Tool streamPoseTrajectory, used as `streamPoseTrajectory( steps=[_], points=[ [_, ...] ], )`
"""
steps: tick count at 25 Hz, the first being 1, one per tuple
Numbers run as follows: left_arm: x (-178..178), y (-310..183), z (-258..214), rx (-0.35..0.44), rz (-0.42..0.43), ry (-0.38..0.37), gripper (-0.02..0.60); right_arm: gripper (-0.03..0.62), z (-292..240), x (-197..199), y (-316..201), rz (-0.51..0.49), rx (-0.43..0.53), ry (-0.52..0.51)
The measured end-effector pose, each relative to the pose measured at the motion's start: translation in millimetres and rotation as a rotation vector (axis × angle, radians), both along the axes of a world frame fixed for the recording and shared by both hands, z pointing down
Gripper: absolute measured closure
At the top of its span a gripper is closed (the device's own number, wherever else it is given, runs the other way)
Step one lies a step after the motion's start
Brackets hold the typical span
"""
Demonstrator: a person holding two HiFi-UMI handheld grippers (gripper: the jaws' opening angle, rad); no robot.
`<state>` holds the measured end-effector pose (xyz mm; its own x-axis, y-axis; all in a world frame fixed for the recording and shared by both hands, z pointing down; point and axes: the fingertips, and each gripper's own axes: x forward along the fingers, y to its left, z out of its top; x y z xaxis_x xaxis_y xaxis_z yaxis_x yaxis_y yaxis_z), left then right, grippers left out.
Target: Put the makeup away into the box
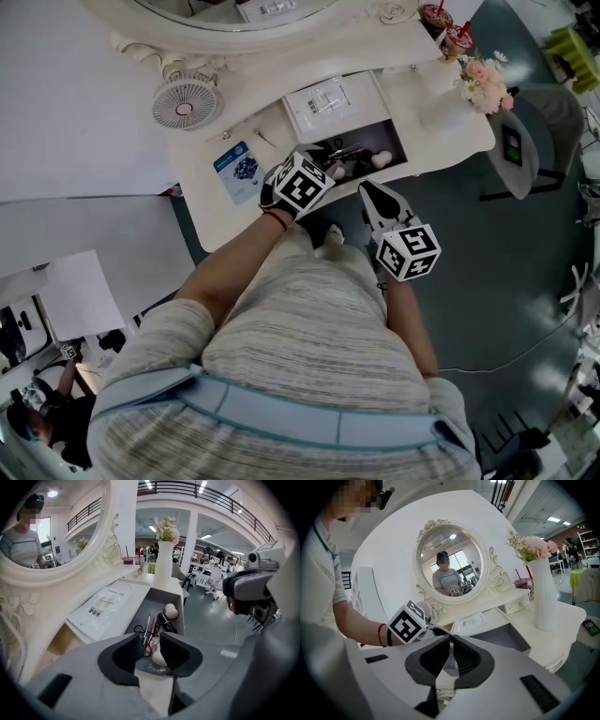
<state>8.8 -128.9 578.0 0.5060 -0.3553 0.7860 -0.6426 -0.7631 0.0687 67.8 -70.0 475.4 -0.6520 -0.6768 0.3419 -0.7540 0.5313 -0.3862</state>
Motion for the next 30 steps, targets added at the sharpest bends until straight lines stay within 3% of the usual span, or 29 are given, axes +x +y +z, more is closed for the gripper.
streamPoseTrajectory(
  steps=[13, 17, 23, 30],
  points=[
    [1, -2, -14, 0.017, -0.015, 0.041, 0.445, 0.583, -3, 0, -3, 0.000, 0.007, 0.000],
    [0, -2, -32, 0.048, -0.029, 0.103, 0.453, 0.583, -6, -1, -4, 0.000, 0.014, 0.000],
    [-7, 1, -66, 0.114, -0.068, 0.215, 0.526, 0.583, -13, -7, -3, -0.021, 0.030, 0.006],
    [-14, 12, -97, 0.141, -0.097, 0.313, 0.566, 0.583, -27, -16, -4, -0.052, 0.057, 0.012]
  ],
)
